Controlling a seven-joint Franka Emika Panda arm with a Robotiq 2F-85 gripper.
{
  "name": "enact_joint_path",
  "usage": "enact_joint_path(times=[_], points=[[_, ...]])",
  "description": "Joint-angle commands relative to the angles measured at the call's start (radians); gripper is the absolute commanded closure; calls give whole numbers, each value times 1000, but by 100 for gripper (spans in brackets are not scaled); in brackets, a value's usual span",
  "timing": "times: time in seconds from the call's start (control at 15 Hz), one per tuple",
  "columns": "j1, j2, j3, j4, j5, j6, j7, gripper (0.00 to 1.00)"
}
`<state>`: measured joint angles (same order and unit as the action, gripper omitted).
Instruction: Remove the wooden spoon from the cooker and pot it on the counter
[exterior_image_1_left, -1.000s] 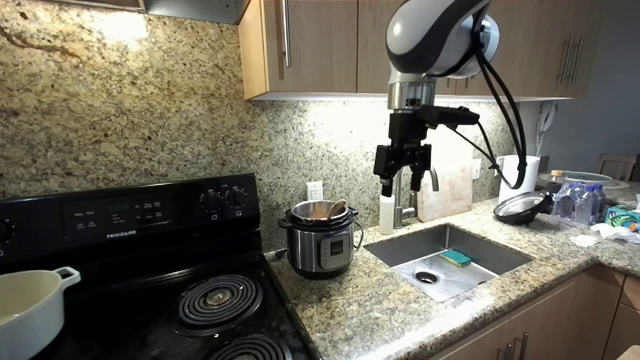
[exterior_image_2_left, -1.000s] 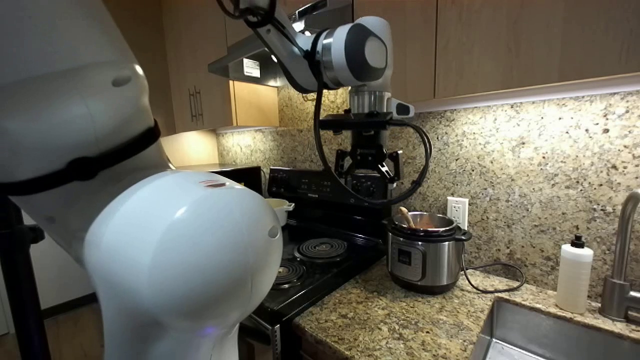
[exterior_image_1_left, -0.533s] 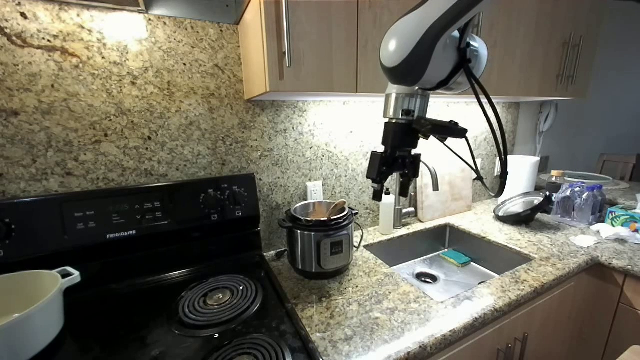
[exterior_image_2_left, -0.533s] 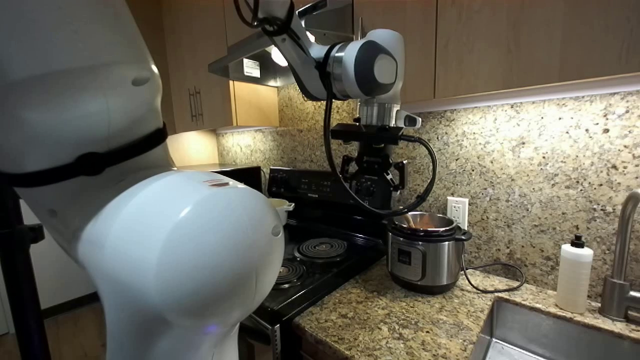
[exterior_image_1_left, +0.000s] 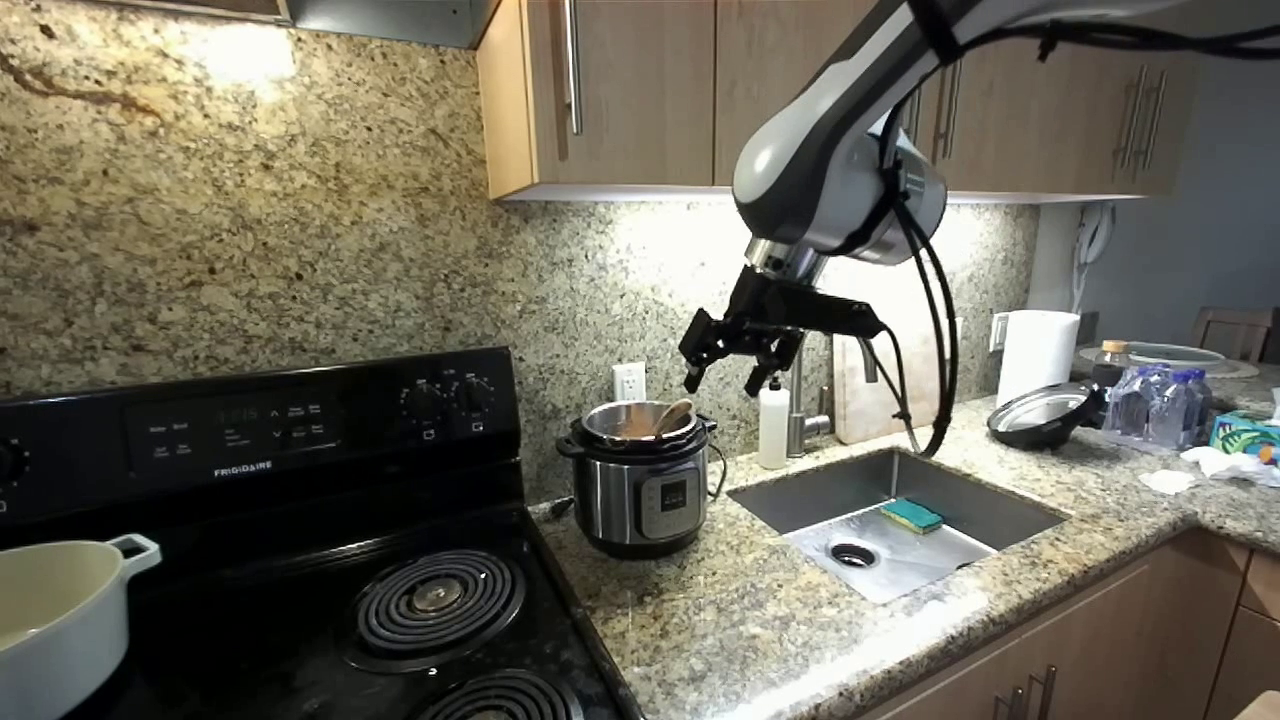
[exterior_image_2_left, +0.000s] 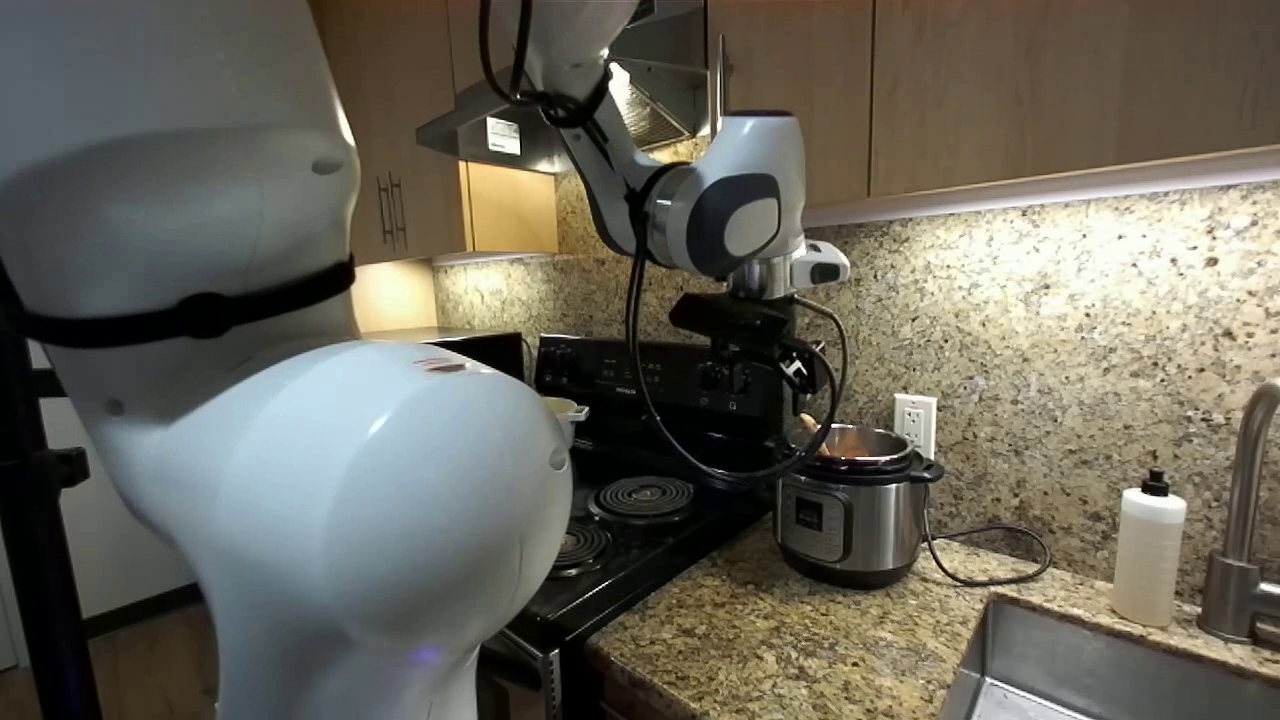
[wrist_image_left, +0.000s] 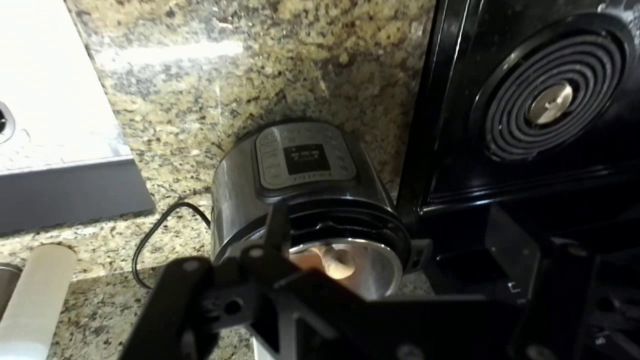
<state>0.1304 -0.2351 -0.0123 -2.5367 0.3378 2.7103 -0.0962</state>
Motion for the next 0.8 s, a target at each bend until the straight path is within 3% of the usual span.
enact_joint_path(times=[0.0, 0.2, 0.4, 0.6, 0.73], points=[[99, 131, -28, -11, 222, 275, -126, 0], [197, 211, -41, 43, 465, 387, -310, 0], [220, 262, -29, 120, 657, 388, -476, 0], [198, 294, -33, 163, 753, 374, -596, 0], [179, 309, -50, 156, 743, 362, -637, 0]])
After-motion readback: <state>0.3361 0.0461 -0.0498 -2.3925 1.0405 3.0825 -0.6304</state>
